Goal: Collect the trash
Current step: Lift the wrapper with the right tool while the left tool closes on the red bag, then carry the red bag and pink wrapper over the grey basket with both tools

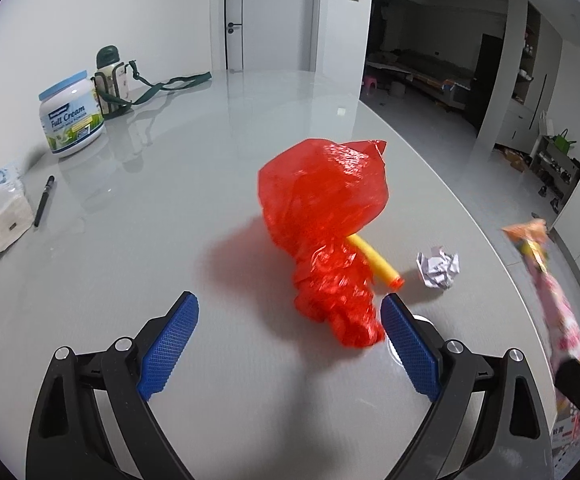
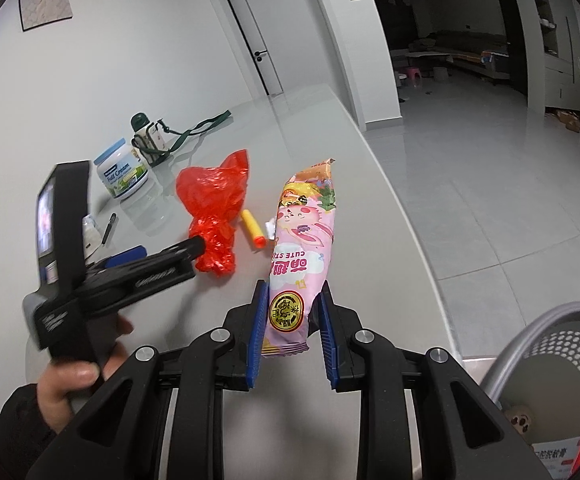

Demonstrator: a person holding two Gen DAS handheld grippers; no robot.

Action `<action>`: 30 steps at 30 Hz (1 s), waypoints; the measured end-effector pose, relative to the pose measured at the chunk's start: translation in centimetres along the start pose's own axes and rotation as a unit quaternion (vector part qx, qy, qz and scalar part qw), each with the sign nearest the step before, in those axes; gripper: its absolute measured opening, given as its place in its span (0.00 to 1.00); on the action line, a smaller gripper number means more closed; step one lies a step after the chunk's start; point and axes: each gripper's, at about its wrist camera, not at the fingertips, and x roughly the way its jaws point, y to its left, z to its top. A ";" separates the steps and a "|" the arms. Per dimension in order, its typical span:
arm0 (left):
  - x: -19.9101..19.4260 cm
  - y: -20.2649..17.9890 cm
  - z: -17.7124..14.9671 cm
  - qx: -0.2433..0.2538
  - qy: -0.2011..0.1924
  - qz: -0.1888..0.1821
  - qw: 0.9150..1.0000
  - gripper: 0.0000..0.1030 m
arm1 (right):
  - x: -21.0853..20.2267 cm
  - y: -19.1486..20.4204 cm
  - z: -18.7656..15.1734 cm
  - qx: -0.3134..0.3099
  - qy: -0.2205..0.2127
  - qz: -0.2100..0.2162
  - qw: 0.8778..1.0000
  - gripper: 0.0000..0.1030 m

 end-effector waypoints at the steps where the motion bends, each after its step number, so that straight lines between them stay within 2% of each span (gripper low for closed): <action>1: 0.3 -0.3 0.2 -0.001 0.000 -0.001 1.000 0.88 | -0.3 -0.3 -0.1 0.003 -0.002 -0.001 1.000 0.23; 7: 2.1 -1.7 0.7 0.009 -0.002 0.014 1.000 0.88 | -0.7 -0.6 -0.4 0.009 -0.005 -0.007 1.000 0.23; 8: 2.3 -1.7 0.7 0.009 0.002 0.014 1.000 0.85 | -0.7 -0.6 -0.4 0.010 -0.004 -0.007 1.000 0.23; 12: 3.1 -1.4 0.5 0.008 0.024 0.000 1.000 0.59 | -0.3 -0.5 -0.5 0.013 -0.001 -0.009 1.000 0.23; 16: 2.6 -1.4 0.3 0.010 0.021 -0.011 1.000 0.41 | -0.1 -0.1 -0.4 0.011 0.001 -0.011 1.000 0.23; 24: 1.1 -0.3 -0.6 0.000 0.014 -0.019 1.000 0.39 | -0.4 0.0 -0.6 0.009 0.000 -0.018 1.000 0.23; 30: -1.5 -0.7 -1.1 0.009 -0.021 -0.009 1.000 0.39 | -1.2 0.3 -1.1 0.008 -0.005 -0.026 1.000 0.23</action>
